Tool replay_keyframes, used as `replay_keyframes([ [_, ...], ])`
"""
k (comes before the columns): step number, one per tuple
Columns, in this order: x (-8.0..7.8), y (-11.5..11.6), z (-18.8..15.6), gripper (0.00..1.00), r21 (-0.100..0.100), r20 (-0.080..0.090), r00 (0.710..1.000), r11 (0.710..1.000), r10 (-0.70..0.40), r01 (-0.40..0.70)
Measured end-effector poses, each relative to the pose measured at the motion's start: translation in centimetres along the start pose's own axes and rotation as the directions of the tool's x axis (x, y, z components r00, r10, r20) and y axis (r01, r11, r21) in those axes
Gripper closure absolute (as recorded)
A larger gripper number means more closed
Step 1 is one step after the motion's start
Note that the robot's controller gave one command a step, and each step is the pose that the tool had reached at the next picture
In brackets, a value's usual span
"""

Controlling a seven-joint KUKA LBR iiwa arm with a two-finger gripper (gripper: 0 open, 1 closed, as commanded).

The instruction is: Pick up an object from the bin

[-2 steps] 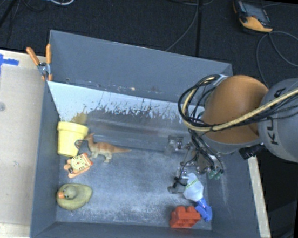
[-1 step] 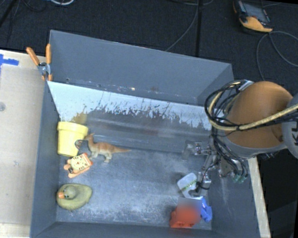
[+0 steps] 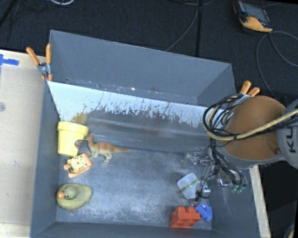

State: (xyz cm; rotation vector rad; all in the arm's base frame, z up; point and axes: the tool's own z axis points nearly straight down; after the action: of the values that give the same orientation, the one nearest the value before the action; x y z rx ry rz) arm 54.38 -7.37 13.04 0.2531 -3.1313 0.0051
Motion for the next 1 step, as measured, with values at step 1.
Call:
replay_keyframes([
  [1, 0.27, -1.39, 0.31, 0.00, -0.011, -0.007, 0.989, 0.989, -0.151, 0.151],
])
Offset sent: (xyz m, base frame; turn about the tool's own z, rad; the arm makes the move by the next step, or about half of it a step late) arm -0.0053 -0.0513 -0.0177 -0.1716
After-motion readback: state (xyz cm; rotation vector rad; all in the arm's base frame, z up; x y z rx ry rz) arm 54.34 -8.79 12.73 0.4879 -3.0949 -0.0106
